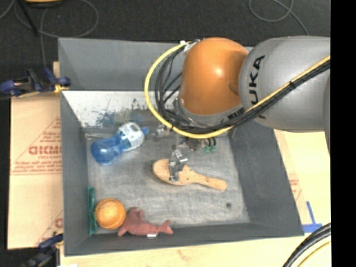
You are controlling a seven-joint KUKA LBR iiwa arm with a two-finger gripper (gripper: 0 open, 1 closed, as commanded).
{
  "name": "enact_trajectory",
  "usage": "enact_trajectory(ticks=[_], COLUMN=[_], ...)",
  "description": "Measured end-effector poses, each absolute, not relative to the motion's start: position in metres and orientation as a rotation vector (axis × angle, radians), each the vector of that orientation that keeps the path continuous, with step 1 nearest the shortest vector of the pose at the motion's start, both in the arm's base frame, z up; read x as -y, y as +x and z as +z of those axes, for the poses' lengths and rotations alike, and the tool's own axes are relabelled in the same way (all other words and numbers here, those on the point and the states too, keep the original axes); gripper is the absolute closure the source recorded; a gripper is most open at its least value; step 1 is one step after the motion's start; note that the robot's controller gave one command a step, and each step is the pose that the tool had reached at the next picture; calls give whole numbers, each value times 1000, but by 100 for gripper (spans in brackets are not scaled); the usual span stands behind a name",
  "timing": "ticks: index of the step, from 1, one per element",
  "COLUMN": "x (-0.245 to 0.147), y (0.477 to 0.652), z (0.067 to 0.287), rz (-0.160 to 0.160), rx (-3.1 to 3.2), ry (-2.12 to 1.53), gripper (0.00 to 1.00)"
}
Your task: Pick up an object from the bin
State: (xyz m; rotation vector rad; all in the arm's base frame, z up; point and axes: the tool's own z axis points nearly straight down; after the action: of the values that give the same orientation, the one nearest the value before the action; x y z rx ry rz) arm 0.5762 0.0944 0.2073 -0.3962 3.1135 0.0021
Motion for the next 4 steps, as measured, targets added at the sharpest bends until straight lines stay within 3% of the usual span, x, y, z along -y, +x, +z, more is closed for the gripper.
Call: enact_trajectory(ticks=[1,2,3,4], x=[-83,-68,-68,-36], y=[600,618,618,603], z=[168,74,74,171], rz=[-2,0,1,-1], rx=[-3092,-3086,-3086,-2996], ry=[-479,-559,-558,-937], gripper=[0,100,100,0])
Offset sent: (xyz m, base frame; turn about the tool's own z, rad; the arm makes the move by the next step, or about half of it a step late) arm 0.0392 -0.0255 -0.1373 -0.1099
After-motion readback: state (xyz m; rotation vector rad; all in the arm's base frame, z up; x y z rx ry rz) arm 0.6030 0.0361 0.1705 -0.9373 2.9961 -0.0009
